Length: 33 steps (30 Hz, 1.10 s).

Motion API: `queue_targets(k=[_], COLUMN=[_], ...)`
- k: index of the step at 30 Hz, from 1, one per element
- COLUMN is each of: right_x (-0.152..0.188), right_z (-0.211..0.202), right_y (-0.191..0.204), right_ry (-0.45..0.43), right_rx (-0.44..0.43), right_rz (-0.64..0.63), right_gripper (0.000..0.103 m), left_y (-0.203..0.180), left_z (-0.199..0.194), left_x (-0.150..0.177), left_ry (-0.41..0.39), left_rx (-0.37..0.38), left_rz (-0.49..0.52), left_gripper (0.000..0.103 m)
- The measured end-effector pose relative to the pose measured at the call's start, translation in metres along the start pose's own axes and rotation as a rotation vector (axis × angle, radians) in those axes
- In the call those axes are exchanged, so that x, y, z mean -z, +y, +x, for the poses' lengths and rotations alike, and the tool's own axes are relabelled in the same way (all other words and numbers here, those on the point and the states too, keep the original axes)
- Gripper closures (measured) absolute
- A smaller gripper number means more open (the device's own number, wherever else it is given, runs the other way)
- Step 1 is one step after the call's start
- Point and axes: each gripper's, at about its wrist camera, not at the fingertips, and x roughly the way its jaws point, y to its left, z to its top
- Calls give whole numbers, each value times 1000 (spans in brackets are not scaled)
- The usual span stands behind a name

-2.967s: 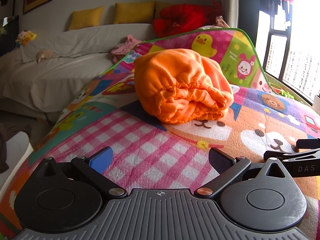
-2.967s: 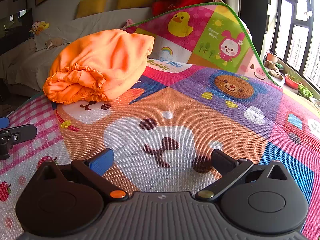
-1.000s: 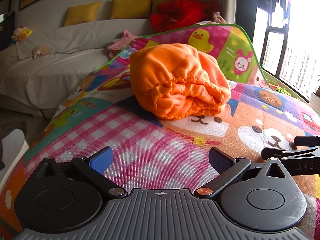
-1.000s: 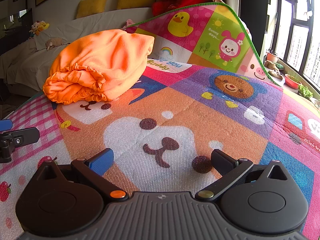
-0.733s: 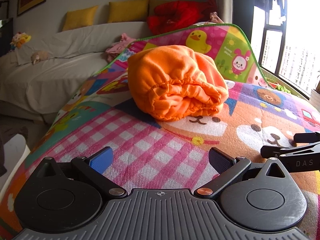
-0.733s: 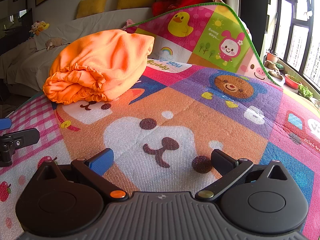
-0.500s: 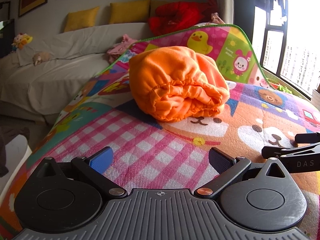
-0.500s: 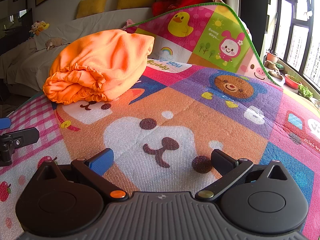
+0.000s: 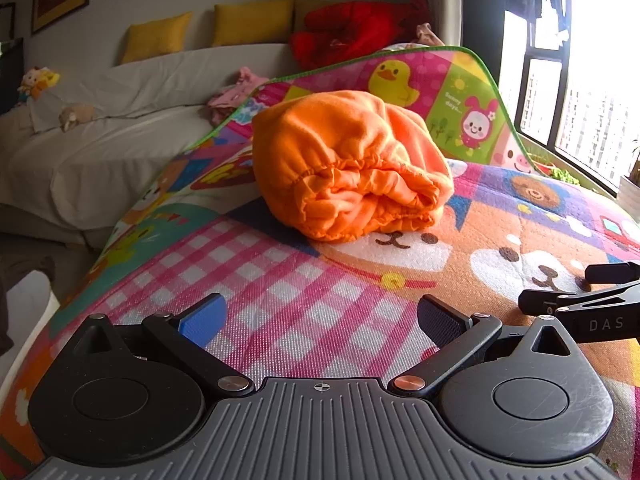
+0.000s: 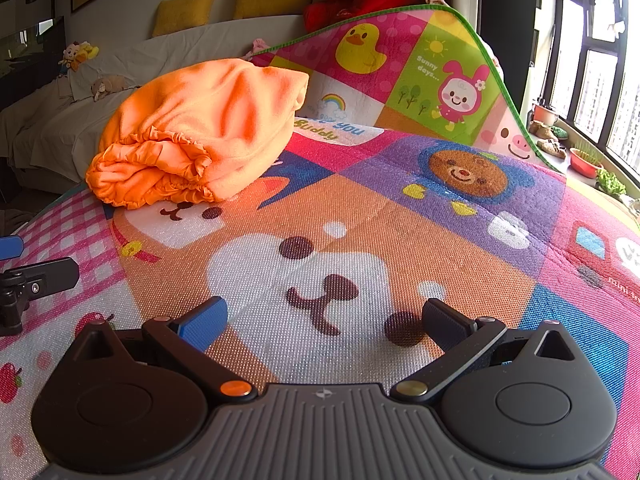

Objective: Fold clothes

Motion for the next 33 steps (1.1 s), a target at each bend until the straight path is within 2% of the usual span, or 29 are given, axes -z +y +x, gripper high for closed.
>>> queue_targets(k=[33], right_x=[0], right_z=[0], right_y=[1], right_ry=[0], right_rx=[-1], right_rz=[1], right_gripper=[0], left_y=[3], left_z=[-4], left_x=[1], left_ry=[-20], left_rx=[1], left_rz=[-12], left_gripper=[0])
